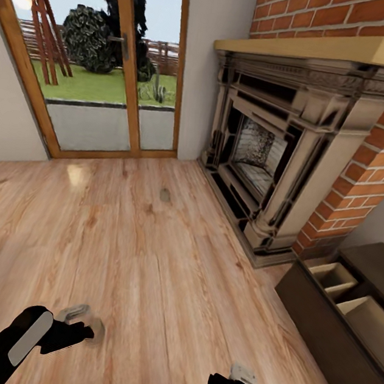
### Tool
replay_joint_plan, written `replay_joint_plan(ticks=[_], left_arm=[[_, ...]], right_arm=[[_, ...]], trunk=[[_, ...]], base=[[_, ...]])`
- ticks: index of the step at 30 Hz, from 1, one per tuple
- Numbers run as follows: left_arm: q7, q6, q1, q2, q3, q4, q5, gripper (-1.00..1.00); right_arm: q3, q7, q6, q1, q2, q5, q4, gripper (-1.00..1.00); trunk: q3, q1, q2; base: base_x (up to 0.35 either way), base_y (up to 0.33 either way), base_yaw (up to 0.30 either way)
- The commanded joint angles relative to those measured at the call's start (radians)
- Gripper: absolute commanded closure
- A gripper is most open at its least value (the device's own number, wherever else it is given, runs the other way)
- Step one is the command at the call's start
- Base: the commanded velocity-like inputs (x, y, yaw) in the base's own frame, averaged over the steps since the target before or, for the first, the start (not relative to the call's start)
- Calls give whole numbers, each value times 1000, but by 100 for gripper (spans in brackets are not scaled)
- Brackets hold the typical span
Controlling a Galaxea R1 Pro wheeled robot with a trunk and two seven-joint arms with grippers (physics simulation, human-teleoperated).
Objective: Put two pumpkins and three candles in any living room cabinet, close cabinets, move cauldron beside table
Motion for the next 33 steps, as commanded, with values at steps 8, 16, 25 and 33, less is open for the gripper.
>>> replay_joint_plan(ticks=[8, 16, 25, 33], left_arm=[[0, 0, 0, 1, 0, 0, 0, -100], [0, 0, 0, 2, 1, 0, 0, -100], [0, 0, 0, 1, 2, 0, 0, -100], [1, 0, 0, 0, 2, 0, 0, -100]], right_arm=[[43, 2, -93, 0, -8, 0, 1, -100], [57, -1, -111, 0, -2, 1, 1, -100], [58, -3, -108, 0, 0, 3, 1, -100], [58, -5, -107, 0, 0, 1, 1, -100]], trunk=[[0, 0, 0], [0, 0, 0], [0, 0, 0], [-1, 0, 0]], base=[[324, 0, 25], [273, 0, 96], [49, 0, 281], [39, 0, 291]])
